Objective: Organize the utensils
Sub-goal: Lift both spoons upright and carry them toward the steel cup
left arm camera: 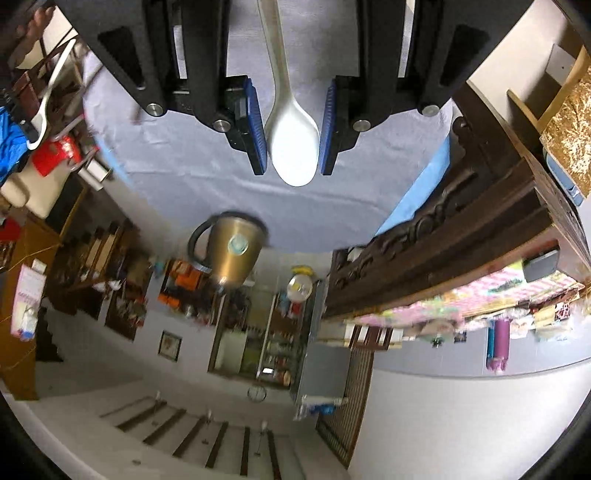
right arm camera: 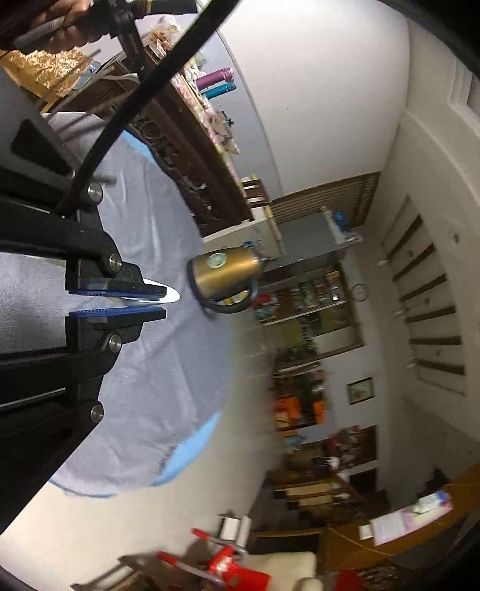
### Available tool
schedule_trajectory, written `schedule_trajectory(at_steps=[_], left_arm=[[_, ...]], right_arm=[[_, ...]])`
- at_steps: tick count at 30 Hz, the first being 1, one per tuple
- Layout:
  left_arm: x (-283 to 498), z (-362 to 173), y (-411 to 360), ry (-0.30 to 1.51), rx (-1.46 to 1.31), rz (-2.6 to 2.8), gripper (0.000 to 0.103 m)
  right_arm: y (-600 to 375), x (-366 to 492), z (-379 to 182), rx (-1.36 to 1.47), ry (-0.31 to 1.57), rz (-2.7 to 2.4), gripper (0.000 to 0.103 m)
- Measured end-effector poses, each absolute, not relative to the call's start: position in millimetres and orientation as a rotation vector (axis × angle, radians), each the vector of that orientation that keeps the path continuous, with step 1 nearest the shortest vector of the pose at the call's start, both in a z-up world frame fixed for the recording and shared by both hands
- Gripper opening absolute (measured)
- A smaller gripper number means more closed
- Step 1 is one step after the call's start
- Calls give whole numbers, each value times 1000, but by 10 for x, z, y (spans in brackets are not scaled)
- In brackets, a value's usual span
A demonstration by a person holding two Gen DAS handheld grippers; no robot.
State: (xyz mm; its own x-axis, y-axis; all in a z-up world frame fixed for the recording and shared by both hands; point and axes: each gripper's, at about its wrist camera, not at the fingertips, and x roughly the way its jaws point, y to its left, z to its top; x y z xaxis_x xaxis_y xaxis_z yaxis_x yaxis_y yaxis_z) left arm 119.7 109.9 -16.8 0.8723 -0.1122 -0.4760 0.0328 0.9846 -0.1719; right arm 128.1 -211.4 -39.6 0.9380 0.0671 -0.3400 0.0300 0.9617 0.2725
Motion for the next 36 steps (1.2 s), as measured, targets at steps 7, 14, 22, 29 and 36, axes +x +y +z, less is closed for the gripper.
schedule_trajectory(at_steps=[7,14,22,29,36], left_arm=[[821,104,928,401,-101,-73,30],[532,199,645,336,0,-59,30],[383,217,450,345,55,-43,30],[346,235,355,340,60,-42,30],[328,163,267,358,74,-46,30]], right_arm=[[-2003,940,-216,268,290,39,5],[-1832,741,-172,259,272,68,5],[-1647,510,-136,242,255,97,5],[-1611,427,-128,243,248,113,5],[-1617,464,-198,256,273,115,5]])
